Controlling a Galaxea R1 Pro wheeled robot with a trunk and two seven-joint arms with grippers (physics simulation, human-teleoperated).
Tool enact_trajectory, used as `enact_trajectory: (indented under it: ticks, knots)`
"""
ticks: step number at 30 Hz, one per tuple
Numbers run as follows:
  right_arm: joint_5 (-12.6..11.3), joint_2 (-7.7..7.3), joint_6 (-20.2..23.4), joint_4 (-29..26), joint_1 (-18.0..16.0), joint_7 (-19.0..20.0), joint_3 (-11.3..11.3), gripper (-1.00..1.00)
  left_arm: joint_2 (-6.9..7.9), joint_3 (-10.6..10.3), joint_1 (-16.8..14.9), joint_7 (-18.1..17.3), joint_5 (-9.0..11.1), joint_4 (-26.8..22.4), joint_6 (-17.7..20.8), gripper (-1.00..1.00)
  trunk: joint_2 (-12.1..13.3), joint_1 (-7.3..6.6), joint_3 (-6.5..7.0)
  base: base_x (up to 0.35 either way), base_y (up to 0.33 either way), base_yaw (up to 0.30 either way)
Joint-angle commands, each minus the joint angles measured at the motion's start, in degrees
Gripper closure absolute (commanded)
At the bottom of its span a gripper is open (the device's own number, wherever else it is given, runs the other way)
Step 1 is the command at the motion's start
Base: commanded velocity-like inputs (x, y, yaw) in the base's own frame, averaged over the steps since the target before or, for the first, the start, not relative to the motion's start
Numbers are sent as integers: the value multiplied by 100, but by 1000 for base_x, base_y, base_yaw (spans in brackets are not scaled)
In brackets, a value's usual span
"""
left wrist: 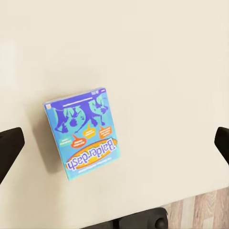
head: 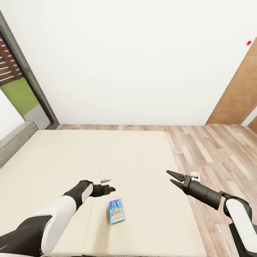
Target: Put all the toys in the child's room - the three board games (two on the bed and one on the table), the two jigsaw puzzles on the table, and the tennis ball on the table - inside the toy box on the table in the child's room.
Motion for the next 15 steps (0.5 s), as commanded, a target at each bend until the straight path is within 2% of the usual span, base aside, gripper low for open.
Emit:
enact_trajectory:
  ticks: [1,15]
  knots:
    - [56,2,23,0,-5,60,-7,-100,-3,46,-2,8,38,-8,52,-100,-11,3,-20,0,0,0]
    - [56,11,23,0,-5,55,0,-100,-3,46,-2,8,38,-8,41,-100,-11,3,-152,0,0,0]
